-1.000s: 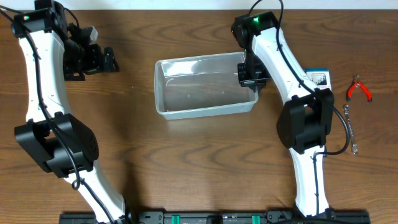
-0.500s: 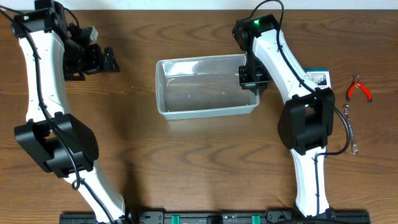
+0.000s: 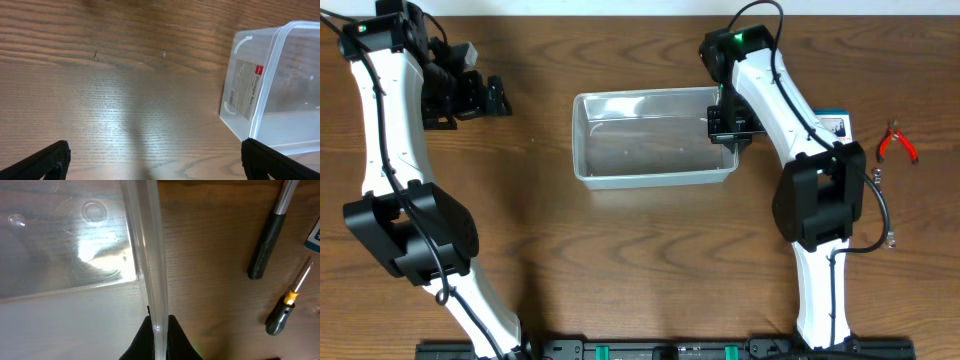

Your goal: Pack container

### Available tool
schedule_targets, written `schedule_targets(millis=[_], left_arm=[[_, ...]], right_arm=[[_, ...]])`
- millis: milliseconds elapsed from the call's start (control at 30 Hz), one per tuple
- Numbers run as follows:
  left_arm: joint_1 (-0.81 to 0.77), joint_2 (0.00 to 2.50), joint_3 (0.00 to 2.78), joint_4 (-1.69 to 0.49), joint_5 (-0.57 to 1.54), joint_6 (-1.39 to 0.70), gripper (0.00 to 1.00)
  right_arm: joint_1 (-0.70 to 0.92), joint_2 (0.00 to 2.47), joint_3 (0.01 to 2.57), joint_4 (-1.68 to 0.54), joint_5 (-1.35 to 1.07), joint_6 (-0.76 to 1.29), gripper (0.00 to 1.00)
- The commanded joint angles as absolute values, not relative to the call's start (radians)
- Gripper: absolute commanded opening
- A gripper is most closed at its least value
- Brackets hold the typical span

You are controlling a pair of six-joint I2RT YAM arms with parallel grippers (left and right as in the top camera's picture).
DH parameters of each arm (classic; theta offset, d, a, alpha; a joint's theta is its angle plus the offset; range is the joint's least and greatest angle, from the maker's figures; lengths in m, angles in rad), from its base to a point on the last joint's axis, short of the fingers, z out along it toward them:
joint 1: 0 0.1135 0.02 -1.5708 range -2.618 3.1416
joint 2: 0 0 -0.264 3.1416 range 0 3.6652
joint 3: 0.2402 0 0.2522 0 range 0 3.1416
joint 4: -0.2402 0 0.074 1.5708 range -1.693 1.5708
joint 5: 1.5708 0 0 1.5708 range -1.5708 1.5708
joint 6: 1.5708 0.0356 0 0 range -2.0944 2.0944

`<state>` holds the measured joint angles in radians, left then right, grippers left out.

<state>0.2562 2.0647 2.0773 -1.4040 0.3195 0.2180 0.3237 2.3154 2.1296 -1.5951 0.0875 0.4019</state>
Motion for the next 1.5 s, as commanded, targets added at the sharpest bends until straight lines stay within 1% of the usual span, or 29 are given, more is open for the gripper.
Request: schedule_targets(millis=[0, 233, 267, 333, 367, 500, 700, 833, 1133, 1200, 1367, 1467], left_arm=[[0.255, 2.071, 2.083, -1.408, 0.333, 0.231, 0.98], [0.255, 2.071, 2.083, -1.406, 0.333, 0.231, 0.98], [0.256, 2.071, 2.083, -1.406, 0.333, 0.231, 0.98], [0.255, 2.071, 2.083, -1.406, 0.333, 0.231, 0.98], [0.255, 2.071, 2.083, -1.406, 0.333, 0.231, 0.98], [0.256, 2.071, 2.083, -1.406, 0.333, 0.231, 0.98], [0.256, 2.071, 2.083, -1.406, 0.333, 0.232, 0.98], [0.256, 2.071, 2.083, -1.405, 0.333, 0.232, 0.98], [0.256, 2.071, 2.083, -1.402, 0.333, 0.232, 0.98], [0.256, 2.071, 2.083, -1.399, 0.333, 0.232, 0.98], [0.256, 2.071, 2.083, -1.397, 0.333, 0.232, 0.98], [0.256, 2.071, 2.083, -1.398, 0.333, 0.231, 0.98]], right_arm=[[0.308, 2.273, 2.117, -1.586, 0.123, 0.434, 0.01], [0.308, 2.229, 2.117, -1.562, 0.124, 0.429, 0.02], [0.308, 2.224, 2.117, -1.561, 0.124, 0.429, 0.05], [0.306, 2.217, 2.117, -1.56, 0.123, 0.425, 0.17], [0.306, 2.216, 2.117, -1.561, 0.123, 0.421, 0.18], [0.306, 2.215, 2.117, -1.567, 0.123, 0.414, 0.23], [0.306, 2.214, 2.117, -1.575, 0.122, 0.414, 0.23], [0.306, 2.214, 2.117, -1.578, 0.122, 0.414, 0.27], [0.306, 2.177, 2.119, -1.522, 0.123, 0.414, 0.46], [0.306, 2.148, 2.119, -1.497, 0.123, 0.414, 0.53], [0.306, 2.068, 2.119, -1.464, 0.123, 0.402, 0.63], [0.306, 2.019, 2.119, -1.449, 0.125, 0.394, 0.7]])
